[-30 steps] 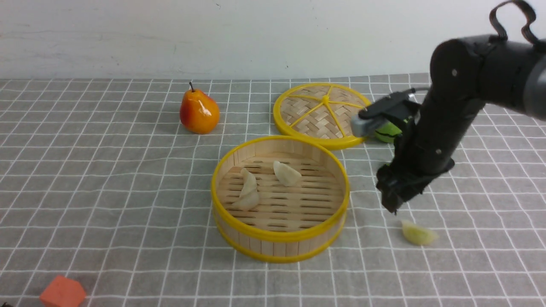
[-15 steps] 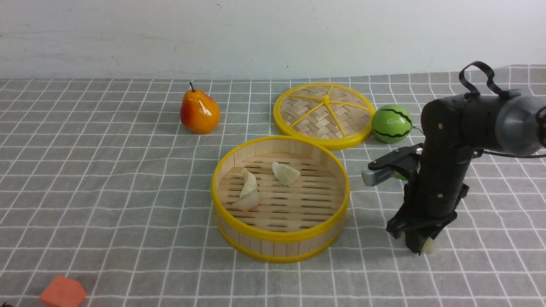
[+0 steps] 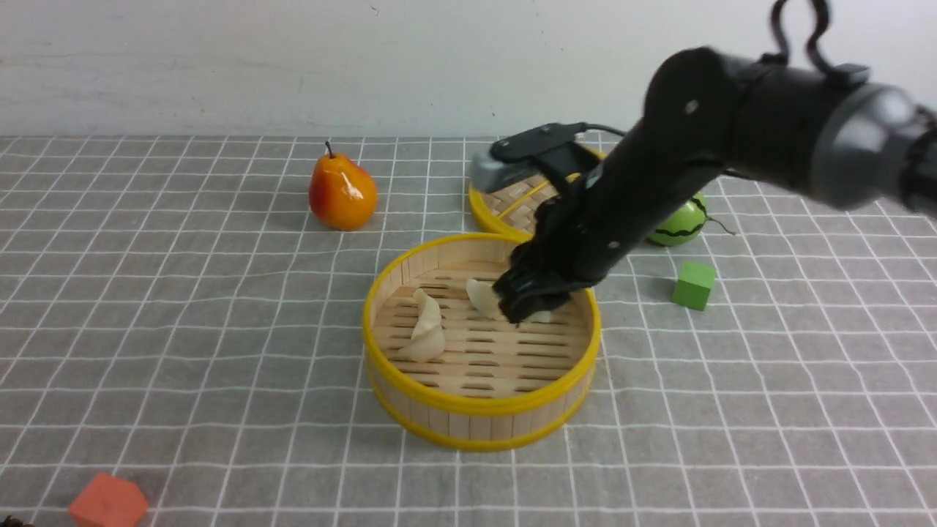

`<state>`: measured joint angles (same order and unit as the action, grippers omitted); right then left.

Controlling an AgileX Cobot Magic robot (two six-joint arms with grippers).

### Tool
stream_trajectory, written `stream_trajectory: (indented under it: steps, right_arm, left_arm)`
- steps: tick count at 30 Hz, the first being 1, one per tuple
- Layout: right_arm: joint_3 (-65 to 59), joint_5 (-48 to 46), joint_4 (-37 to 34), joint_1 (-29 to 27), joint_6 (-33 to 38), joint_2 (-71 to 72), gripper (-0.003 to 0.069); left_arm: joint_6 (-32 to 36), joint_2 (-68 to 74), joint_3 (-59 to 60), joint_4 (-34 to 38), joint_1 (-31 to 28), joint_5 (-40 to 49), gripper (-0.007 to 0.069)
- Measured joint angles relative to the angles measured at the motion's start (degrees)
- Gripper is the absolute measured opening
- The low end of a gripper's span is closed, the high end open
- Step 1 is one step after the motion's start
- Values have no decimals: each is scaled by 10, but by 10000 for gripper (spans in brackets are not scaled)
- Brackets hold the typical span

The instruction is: Put the dumplings into the steamer on the table with the grey tablecloth.

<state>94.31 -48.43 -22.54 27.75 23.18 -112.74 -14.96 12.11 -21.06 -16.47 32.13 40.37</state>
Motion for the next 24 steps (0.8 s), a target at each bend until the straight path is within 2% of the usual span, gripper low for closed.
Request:
stream_trajectory:
  steps: [2,5,8,9,11,12,14,16,18,21,22,23,24]
  right_arm:
    - [0,58,5,19,12,-35,207]
    - [0,85,6,22,10,-65,213]
    - [-1,92,15,22,-7,-78,302]
    - [-2,89,24,22,-24,-77,364]
    - [4,68,33,20,-58,-66,434]
    - [6,64,37,19,-63,-66,445]
    - [23,10,70,12,-127,-30,467]
    - [33,-22,117,3,-170,28,421]
    - [33,-36,152,-3,-185,84,350]
    - [10,-35,191,-5,-194,188,188]
    - [-21,-25,199,-5,-195,238,92]
    - [-53,-9,201,-5,-195,278,37]
    - [-60,-1,202,-5,-195,287,29]
  left_arm:
    - [0,0,0,0,0,0,-13]
    - [0,0,0,0,0,0,-13]
    - [0,0,0,-1,0,0,-13]
    - [0,0,0,-2,0,0,-12]
    - [0,0,0,-2,0,1,-10]
    - [0,0,0,-2,0,1,-10]
    - [0,0,0,-3,0,1,-7]
    - [0,0,0,-3,0,1,-6]
    - [0,0,0,-3,0,1,-4]
    - [0,0,0,-3,0,2,-1]
    - [0,0,0,-3,0,2,0]
    - [0,0,0,-3,0,2,0]
    - [0,0,0,-3,0,2,1]
